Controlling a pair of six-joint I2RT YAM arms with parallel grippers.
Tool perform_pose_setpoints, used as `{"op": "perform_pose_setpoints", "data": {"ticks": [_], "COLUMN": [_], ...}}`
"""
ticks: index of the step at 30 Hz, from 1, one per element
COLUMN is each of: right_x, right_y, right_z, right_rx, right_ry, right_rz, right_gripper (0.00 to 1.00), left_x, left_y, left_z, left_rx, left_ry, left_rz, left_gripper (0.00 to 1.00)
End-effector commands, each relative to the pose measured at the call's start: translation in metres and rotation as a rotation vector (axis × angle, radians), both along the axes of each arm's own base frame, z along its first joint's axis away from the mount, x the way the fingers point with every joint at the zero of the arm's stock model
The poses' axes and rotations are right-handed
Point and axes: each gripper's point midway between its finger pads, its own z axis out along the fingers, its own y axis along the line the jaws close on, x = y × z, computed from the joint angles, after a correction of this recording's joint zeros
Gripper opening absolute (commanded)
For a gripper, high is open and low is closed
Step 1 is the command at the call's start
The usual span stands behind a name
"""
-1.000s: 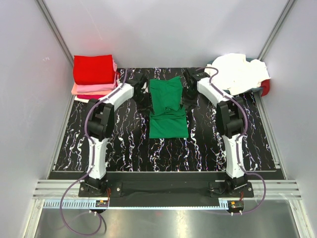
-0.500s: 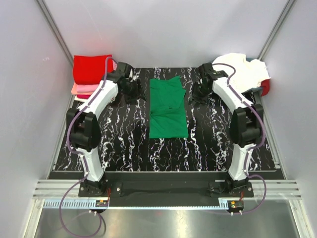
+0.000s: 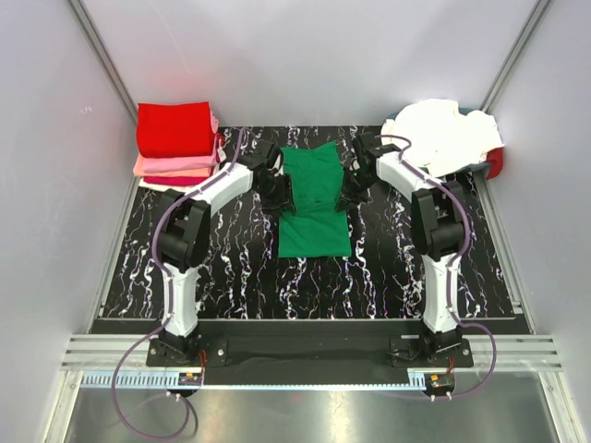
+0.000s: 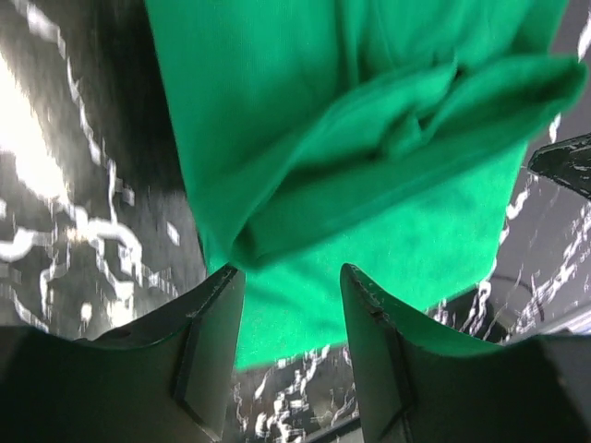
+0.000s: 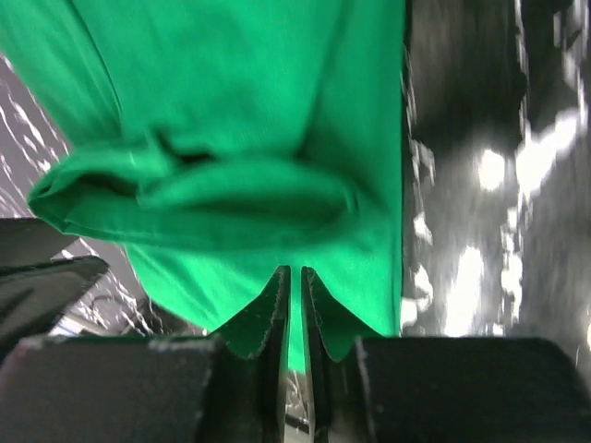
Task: Fold and stack the t-shirts
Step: Fold the tshirt
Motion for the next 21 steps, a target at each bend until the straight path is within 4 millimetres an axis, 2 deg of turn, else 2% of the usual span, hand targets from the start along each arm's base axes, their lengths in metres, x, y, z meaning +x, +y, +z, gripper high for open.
{"op": "perform_pose_setpoints", "data": {"ticks": [1,2,3,4,5,6,7,8,9,10,11,12,13,14,15,16,17,18,19,20,21], "right_x": [0.028,0.030,0.033,0.045,0.047,0.063,0.067,0.074,0.094,0.097,0.102,0.111,0.111,0.112,0.102,0.103,0.097,0.074,0.072,0.059,0.031], "right_y": [0.009,0.007,0.005,0.006,0.004,0.001,-0.002,-0.003,0.000,-0.002,-0.001,0.002,0.000,-0.004,-0.008,-0.009,-0.015,-0.022,-0.024,-0.027,-0.032], "right_z": [0.008,0.004,-0.010,-0.003,-0.007,-0.009,-0.010,-0.008,0.003,0.008,0.017,0.036,0.043,0.068,0.062,0.069,0.103,0.077,0.082,0.110,0.082], "right_rx": [-0.001,-0.014,-0.034,-0.031,-0.039,-0.040,-0.042,-0.037,-0.017,-0.010,0.001,0.019,0.013,0.008,-0.012,-0.015,-0.014,-0.040,-0.031,-0.010,-0.021], "right_ry": [-0.060,-0.047,-0.026,-0.053,-0.037,-0.053,-0.039,-0.036,-0.082,-0.081,-0.100,-0.148,-0.159,-0.214,-0.185,-0.224,-0.296,-0.224,-0.266,-0.319,-0.242], "right_rz": [0.036,0.036,0.045,0.043,0.039,0.022,0.007,-0.007,-0.020,-0.029,-0.030,-0.030,-0.034,-0.044,-0.046,-0.053,-0.066,-0.065,-0.071,-0.078,-0.070], "right_gripper": [0.15,0.15,0.15,0.15,0.15,0.15,0.15,0.15,0.15,0.16,0.17,0.20,0.26,0.32,0.37,0.48,0.53,0.57,0.67,0.71,0.74], "left_x": [0.030,0.034,0.044,0.048,0.055,0.069,0.078,0.095,0.101,0.108,0.119,0.118,0.121,0.117,0.114,0.108,0.094,0.083,0.072,0.053,0.038], "left_y": [-0.009,-0.009,-0.011,-0.009,-0.009,-0.006,-0.005,-0.006,0.004,0.008,0.009,0.015,0.021,0.026,0.031,0.034,0.039,0.042,0.044,0.047,0.046], "left_z": [0.005,0.002,0.007,-0.006,-0.006,-0.005,-0.003,0.014,0.008,0.015,0.033,0.036,0.053,0.055,0.081,0.088,0.073,0.098,0.098,0.075,0.095], "left_rx": [-0.012,-0.003,-0.002,0.013,0.014,0.017,0.016,0.000,0.028,0.031,0.022,0.037,0.040,0.056,0.055,0.057,0.067,0.045,0.035,0.032,-0.021], "left_ry": [-0.060,-0.059,-0.077,-0.053,-0.055,-0.065,-0.078,-0.125,-0.106,-0.122,-0.161,-0.155,-0.187,-0.195,-0.250,-0.266,-0.237,-0.284,-0.280,-0.240,-0.269], "left_rz": [-0.014,-0.014,-0.011,-0.007,0.002,0.020,0.031,0.047,0.072,0.086,0.097,0.105,0.113,0.115,0.123,0.122,0.117,0.119,0.123,0.119,0.115], "left_gripper": [0.51,0.51,0.51,0.50,0.50,0.50,0.50,0.50,0.50,0.51,0.51,0.51,0.51,0.52,0.54,0.59,0.63,0.66,0.67,0.57,0.56]}}
